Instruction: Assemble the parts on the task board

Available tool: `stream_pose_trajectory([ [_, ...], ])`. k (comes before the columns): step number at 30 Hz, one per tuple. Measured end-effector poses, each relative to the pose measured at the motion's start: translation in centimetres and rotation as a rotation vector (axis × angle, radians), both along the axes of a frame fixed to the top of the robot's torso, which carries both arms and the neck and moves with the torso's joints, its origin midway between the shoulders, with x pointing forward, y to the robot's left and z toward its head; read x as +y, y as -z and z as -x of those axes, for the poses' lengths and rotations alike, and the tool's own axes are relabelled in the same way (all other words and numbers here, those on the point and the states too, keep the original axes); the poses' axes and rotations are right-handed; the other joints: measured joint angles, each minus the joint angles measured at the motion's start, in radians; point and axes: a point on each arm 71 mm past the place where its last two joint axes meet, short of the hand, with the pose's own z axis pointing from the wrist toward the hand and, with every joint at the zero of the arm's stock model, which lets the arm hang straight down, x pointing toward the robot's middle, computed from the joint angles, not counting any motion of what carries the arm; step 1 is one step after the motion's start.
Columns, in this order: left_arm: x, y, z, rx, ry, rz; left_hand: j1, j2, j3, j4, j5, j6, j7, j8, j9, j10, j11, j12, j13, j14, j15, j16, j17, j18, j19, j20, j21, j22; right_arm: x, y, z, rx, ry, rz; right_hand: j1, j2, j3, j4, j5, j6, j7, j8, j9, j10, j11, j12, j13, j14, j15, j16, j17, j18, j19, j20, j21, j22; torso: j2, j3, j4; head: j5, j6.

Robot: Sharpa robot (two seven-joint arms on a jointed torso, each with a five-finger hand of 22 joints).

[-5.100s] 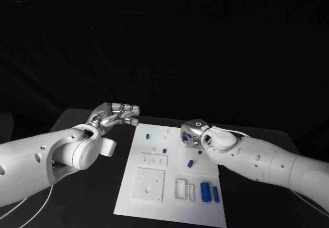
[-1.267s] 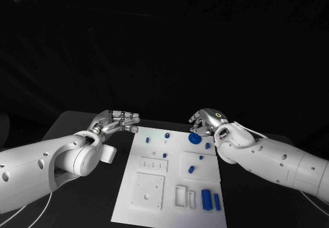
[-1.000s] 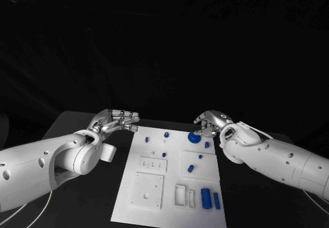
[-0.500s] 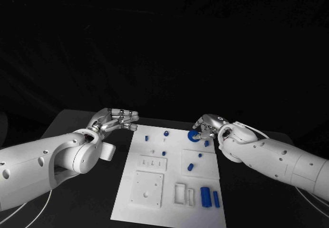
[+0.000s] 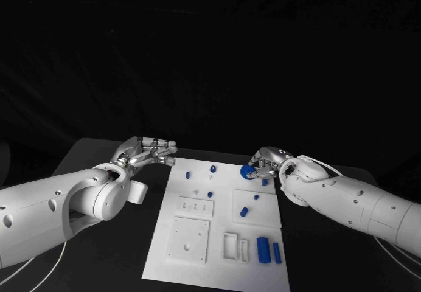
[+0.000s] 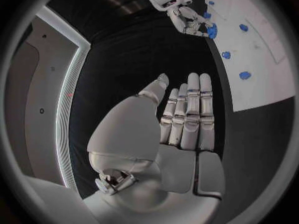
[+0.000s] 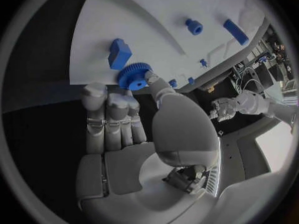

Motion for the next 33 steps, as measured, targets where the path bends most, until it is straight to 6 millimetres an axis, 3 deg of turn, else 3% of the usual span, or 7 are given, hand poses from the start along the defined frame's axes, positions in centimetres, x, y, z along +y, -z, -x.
stream_pose_trajectory([
  [8, -0.1, 0.1, -0.1, 0.0, 0.0, 0.0, 0.0, 0.0, 0.0, 0.0, 0.0, 0.0, 0.0, 0.0, 0.0, 0.0, 0.0, 0.0, 0.0, 0.0, 0.0, 0.0, 0.0, 0.0, 0.0, 0.0, 0.0, -0.001, -0.1, 0.1, -0.1, 0.002, 0.003, 0.001, -0.007, 0.003, 0.011, 0.007, 0.035, 0.001, -0.001, 0.0, 0.0, 0.0, 0.0, 0.0, 0.0, 0.0, 0.0, -0.004, 0.007, 0.0, 0.0, 0.0, 0.0, 0.011, 0.0, -0.0003, 0.0004, -0.002, -0.002],
  [20, 0.0, 0.1, -0.1, 0.001, 0.001, 0.0, 0.0, 0.0, 0.0, 0.0, 0.0, 0.0, 0.0, 0.0, 0.0, 0.0, 0.0, 0.0, 0.0, 0.0, 0.0, 0.0, 0.0, 0.0, 0.0, 0.0, 0.0, -0.002, 0.1, 0.1, -0.2, 0.008, -0.002, -0.008, -0.037, 0.008, 0.139, -0.042, 0.055, 0.086, -0.023, -0.008, -0.001, 0.004, -0.012, 0.0, 0.002, 0.007, -0.006, -0.004, 0.014, -0.002, 0.0, 0.0, -0.011, 0.022, 0.0, 0.0009, -0.0001, 0.0, -0.008],
  [26, 0.0, 0.1, -0.1, 0.001, 0.0, 0.0, 0.0, 0.0, 0.0, 0.0, 0.0, 0.0, 0.0, 0.0, 0.0, 0.0, 0.0, 0.0, 0.0, 0.0, 0.0, 0.0, 0.0, 0.0, 0.0, 0.0, 0.0, -0.002, 0.5, 0.1, 0.0, 0.001, -0.013, -0.002, -0.046, 0.012, 0.168, -0.054, 0.055, 0.097, -0.027, -0.004, 0.0, 0.01, -0.018, 0.0, 0.004, 0.009, -0.005, -0.004, 0.019, -0.002, 0.0, 0.0, -0.011, 0.022, 0.0, 0.0009, -0.0008, 0.0, -0.01],
  [27, 0.0, 0.1, -0.1, 0.001, 0.0, 0.0, 0.0, 0.0, 0.0, 0.0, 0.0, 0.0, 0.0, 0.0, 0.0, 0.0, 0.0, 0.0, 0.0, 0.0, 0.0, 0.0, 0.0, 0.0, 0.0, 0.0, 0.0, -0.002, 0.6, 0.1, 0.1, -0.001, -0.015, 0.001, -0.046, 0.012, 0.172, -0.052, 0.06, 0.097, -0.027, -0.003, 0.0, 0.01, -0.018, 0.0, 0.005, 0.011, -0.007, -0.004, 0.021, -0.002, 0.0, 0.0, -0.011, 0.022, 0.0, 0.0009, -0.001, 0.0, -0.01],
  [30, 0.0, 0.1, 0.0, 0.001, 0.001, 0.0, 0.0, 0.0, 0.0, 0.0, 0.0, 0.0, 0.0, 0.0, 0.0, 0.0, 0.0, 0.0, 0.0, 0.0, 0.0, 0.0, 0.0, -0.001, 0.0, 0.0, 0.0, -0.002, 1.2, 0.1, 0.4, -0.012, -0.028, 0.015, -0.06, 0.007, 0.184, -0.045, 0.15, 0.098, -0.026, -0.003, 0.0, 0.016, -0.024, 0.002, 0.012, 0.012, -0.008, -0.004, 0.028, -0.002, 0.0, 0.0, 0.004, 0.022, 0.0, 0.0009, -0.0012, 0.0, -0.008],
  [33, 0.0, 0.1, 0.0, 0.001, 0.001, 0.0, 0.0, 0.0, 0.0, 0.0, 0.0, 0.0, 0.0, 0.0, 0.0, 0.0, 0.0, 0.0, 0.0, 0.0, 0.0, 0.0, 0.0, -0.001, 0.0, 0.0, 0.0, -0.005, 2.0, 0.1, 0.8, -0.027, -0.041, 0.031, -0.067, 0.004, 0.195, -0.043, 0.168, 0.107, -0.03, -0.003, 0.0, 0.021, -0.029, 0.008, 0.016, 0.012, -0.008, 0.001, 0.029, -0.002, 0.004, -0.004, 0.01, 0.021, 0.0, 0.001, -0.0011, 0.0, -0.008],
])
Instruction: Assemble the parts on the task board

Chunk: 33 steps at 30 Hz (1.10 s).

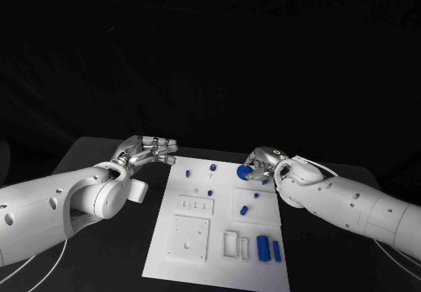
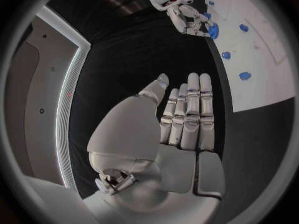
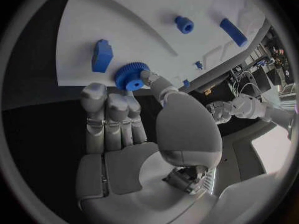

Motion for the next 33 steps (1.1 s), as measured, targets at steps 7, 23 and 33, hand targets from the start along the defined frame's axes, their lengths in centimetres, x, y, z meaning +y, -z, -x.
stream_pose_trajectory([
  [7, 0.0, 0.0, 0.0, 0.0, 0.0, 0.0, 0.0, 0.0, 0.0, 0.0, 0.0, 0.0, 0.0, 0.0, 0.0, 0.0, 0.0, 0.0, 0.0, 0.0, 0.0, 0.0, 0.0, 0.0, 0.0, 0.0, 0.0, 0.0, 1.8, -0.3, 1.1, -0.046, -0.019, 0.031, -0.005, -0.005, 0.009, 0.009, -0.005, 0.009, -0.001, 0.0, 0.0, 0.006, -0.002, 0.001, 0.004, 0.003, -0.003, 0.0, 0.0, 0.0, -0.004, -0.004, 0.01, 0.0, 0.0, 0.0001, 0.0012, 0.0, 0.0],
  [23, 0.0, 0.0, 0.1, 0.001, 0.001, 0.0, 0.0, 0.0, 0.0, 0.0, 0.0, 0.0, 0.0, 0.0, 0.001, 0.0, 0.0, 0.0, 0.0, 0.0, 0.0, 0.0, 0.0, 0.0, 0.0, 0.0, 0.0, 0.0, 7.1, -2.9, 3.1, -0.189, -0.074, -0.026, -0.013, -0.013, 0.041, 0.047, -0.097, 0.015, -0.002, -0.004, 0.0, 0.011, -0.003, 0.001, 0.011, -0.001, -0.006, 0.0, -0.003, 0.0, -0.004, -0.004, 0.039, 0.0, -0.001, -0.0026, 0.0011, 0.009, 0.012],
  [33, -0.1, 0.0, 0.0, 0.001, 0.003, 0.001, 0.0, 0.0, 0.0, 0.0, 0.0, 0.0, 0.0, 0.0, 0.001, 0.0, 0.0, 0.0, 0.0, 0.0, 0.0, 0.0, 0.0, 0.0, 0.0, 0.0, 0.0, 0.0, 10.1, -1.8, 3.1, -0.196, -0.095, -0.006, -0.016, -0.016, 0.042, 0.048, -0.097, 0.016, -0.003, -0.005, 0.0, 0.011, -0.003, 0.001, 0.012, -0.001, -0.006, 0.0, -0.006, 0.0, -0.004, -0.004, 0.039, 0.0, 0.001, -0.0032, 0.0056, 0.008, 0.011],
])
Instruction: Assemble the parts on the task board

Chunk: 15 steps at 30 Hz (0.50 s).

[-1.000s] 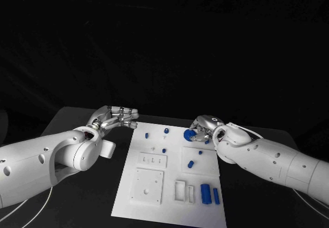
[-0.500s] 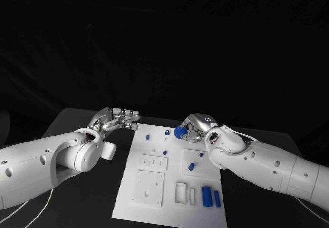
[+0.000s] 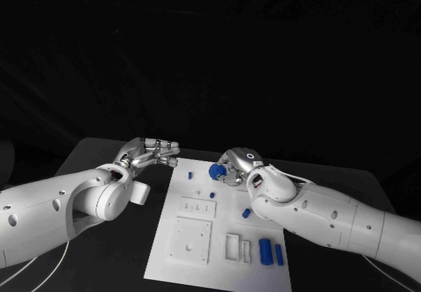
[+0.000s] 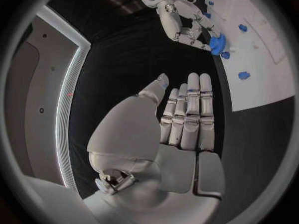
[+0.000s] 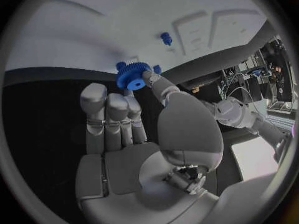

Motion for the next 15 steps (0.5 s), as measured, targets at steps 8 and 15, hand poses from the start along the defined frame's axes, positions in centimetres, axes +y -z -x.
stream_pose_trajectory([
  [8, -0.3, 0.0, -0.1, 0.0, 0.005, 0.0, 0.0, 0.0, 0.003, 0.003, 0.0, 0.0, 0.0, 0.0, 0.0, 0.0, 0.0, 0.0, 0.0, 0.0, 0.0, 0.0, 0.0, 0.0, 0.0, 0.0, 0.0, -0.007, 1.3, 1.2, -0.5, 0.01, 0.002, 0.023, 0.0, 0.0, 0.0, 0.0, -0.001, 0.0, 0.0, 0.005, 0.0, 0.001, 0.002, 0.0, 0.0, 0.0, 0.0, 0.0, -0.004, 0.0, 0.0, 0.0, 0.0, 0.0, 0.001, -0.0006, 0.0004, 0.002, -0.002],
  [15, -0.4, 0.0, -0.2, 0.0, 0.006, 0.0, 0.0, 0.0, 0.003, 0.003, 0.0, 0.0, 0.0, 0.0, 0.0, 0.0, 0.0, 0.0, 0.0, 0.0, 0.0, 0.0, 0.0, 0.0, 0.0, 0.0, 0.0, -0.007, 1.9, 1.4, -0.8, 0.009, 0.003, 0.033, -0.002, -0.003, -0.004, 0.004, -0.008, 0.0, 0.0, 0.005, 0.0, 0.001, 0.002, 0.0, 0.0, 0.0, 0.0, 0.0, -0.006, 0.0, 0.0, 0.0, 0.0, 0.0, 0.001, 0.0, -0.0003, 0.006, -0.004],
])
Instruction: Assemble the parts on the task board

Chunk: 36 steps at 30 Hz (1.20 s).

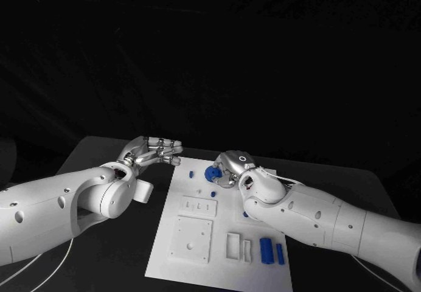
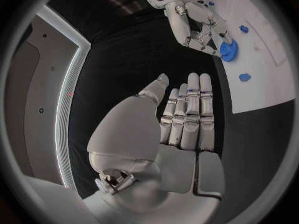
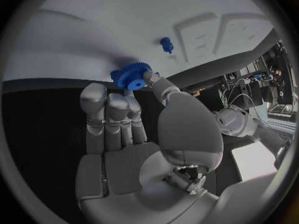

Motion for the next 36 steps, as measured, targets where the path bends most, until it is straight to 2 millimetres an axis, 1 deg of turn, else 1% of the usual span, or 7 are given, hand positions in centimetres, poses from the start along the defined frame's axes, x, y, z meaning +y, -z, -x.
stream_pose_trajectory([
  [6, -0.1, 0.0, 0.0, 0.0, 0.002, 0.0, 0.0, 0.0, 0.0, 0.0, 0.0, 0.0, 0.0, 0.0, 0.0, 0.0, 0.0, 0.0, 0.0, 0.0, 0.0, 0.0, 0.0, 0.0, 0.0, 0.0, 0.0, 0.0, 0.4, 0.2, -0.2, -0.004, -0.006, 0.007, -0.001, -0.001, -0.005, 0.005, -0.009, 0.0, 0.0, 0.0, 0.0, 0.0, 0.0, -0.004, -0.003, 0.0, 0.0, -0.005, -0.004, 0.0, 0.0, 0.0, 0.0, 0.0, -0.001, 0.0007, -0.002, 0.001, -0.002],
  [12, -0.2, 0.0, 0.0, 0.0, 0.003, 0.0, 0.0, 0.0, 0.0, 0.0, 0.0, 0.0, 0.0, 0.0, 0.0, 0.0, 0.0, 0.0, 0.0, 0.0, 0.0, 0.0, 0.0, 0.0, 0.0, 0.0, 0.0, 0.0, 1.0, 0.5, -0.1, -0.006, -0.02, 0.014, -0.001, -0.001, -0.014, 0.014, -0.067, 0.0, 0.0, -0.001, 0.002, 0.0, 0.0, -0.008, -0.006, 0.0, 0.0, -0.009, -0.006, 0.0, 0.0, 0.0, -0.006, 0.0, -0.001, 0.0019, -0.003, 0.001, 0.001],
  [22, -0.3, 0.0, -0.1, 0.002, 0.007, 0.001, 0.0, 0.0, 0.0, 0.0, 0.0, 0.0, 0.0, 0.0, 0.0, 0.0, 0.0, 0.0, 0.0, 0.0, 0.0, 0.0, 0.0, 0.0, 0.0, 0.0, 0.0, 0.0, 0.9, 0.9, 0.0, 0.001, -0.026, 0.026, 0.005, 0.005, -0.021, 0.021, -0.054, 0.009, -0.003, -0.005, 0.003, 0.002, 0.002, -0.008, -0.007, 0.0, 0.0, -0.009, -0.008, 0.0, 0.0, 0.0, -0.009, 0.0, -0.001, 0.0019, -0.0024, 0.002, -0.004],
  [29, -0.2, 0.0, -0.1, 0.002, 0.007, 0.001, 0.0, 0.0, 0.0, 0.0, 0.0, 0.0, 0.0, 0.0, 0.0, 0.0, 0.0, 0.0, 0.0, 0.0, 0.0, 0.0, 0.0, 0.0, 0.0, 0.0, 0.0, -0.004, 0.5, 1.1, 0.0, 0.005, -0.02, 0.031, 0.006, 0.005, -0.022, 0.021, -0.052, 0.009, -0.003, -0.006, 0.003, 0.002, 0.002, -0.01, -0.008, 0.0, 0.0, -0.013, -0.008, 0.0, 0.0, 0.0, -0.009, 0.0, -0.001, 0.0019, -0.0039, 0.004, -0.006],
  [32, -0.2, 0.0, -0.1, 0.003, 0.007, 0.001, 0.0, 0.0, 0.0, 0.0, 0.0, 0.0, 0.0, 0.0, 0.0, 0.0, 0.0, 0.0, 0.0, 0.0, 0.0, 0.0, 0.0, 0.0, 0.0, 0.0, 0.0, -0.004, 0.3, 1.5, 0.0, 0.016, -0.014, 0.032, 0.006, 0.005, -0.031, 0.032, -0.059, 0.005, -0.004, -0.005, 0.003, -0.004, 0.008, -0.021, -0.015, 0.0, 0.0, -0.016, -0.013, 0.0, 0.0, 0.0, -0.013, 0.0, -0.001, 0.0019, -0.0041, 0.004, -0.006],
  [35, -0.2, 0.0, -0.1, 0.003, 0.008, 0.001, 0.0, 0.0, 0.0, 0.0, 0.0, 0.0, 0.0, 0.0, 0.0, 0.0, 0.0, 0.0, 0.0, 0.0, 0.0, 0.0, 0.0, 0.0, 0.0, 0.0, 0.0, -0.004, 0.2, 1.7, -0.1, 0.028, -0.007, 0.031, -0.042, 0.008, -0.032, 0.075, -0.085, -0.022, -0.001, 0.009, 0.003, -0.011, 0.007, -0.031, -0.023, 0.0, 0.0, -0.02, -0.013, 0.0, 0.0, 0.0, -0.014, 0.0, -0.001, 0.0022, -0.0043, 0.004, -0.005],
  [36, -0.2, 0.0, -0.1, 0.003, 0.007, 0.001, 0.0, 0.0, 0.0, 0.0, 0.0, 0.0, 0.0, 0.0, 0.0, 0.0, 0.0, 0.0, 0.0, 0.0, 0.0, 0.0, 0.0, 0.0, 0.0, 0.0, 0.0, -0.004, 0.1, 1.8, -0.1, 0.035, -0.004, 0.033, -0.074, 0.009, -0.025, 0.096, -0.122, -0.03, 0.0, 0.009, 0.003, -0.011, 0.007, -0.036, -0.026, 0.0, 0.0, -0.02, -0.012, 0.0, 0.0, 0.0, -0.016, 0.0, -0.001, 0.0021, -0.0043, 0.004, -0.005],
])
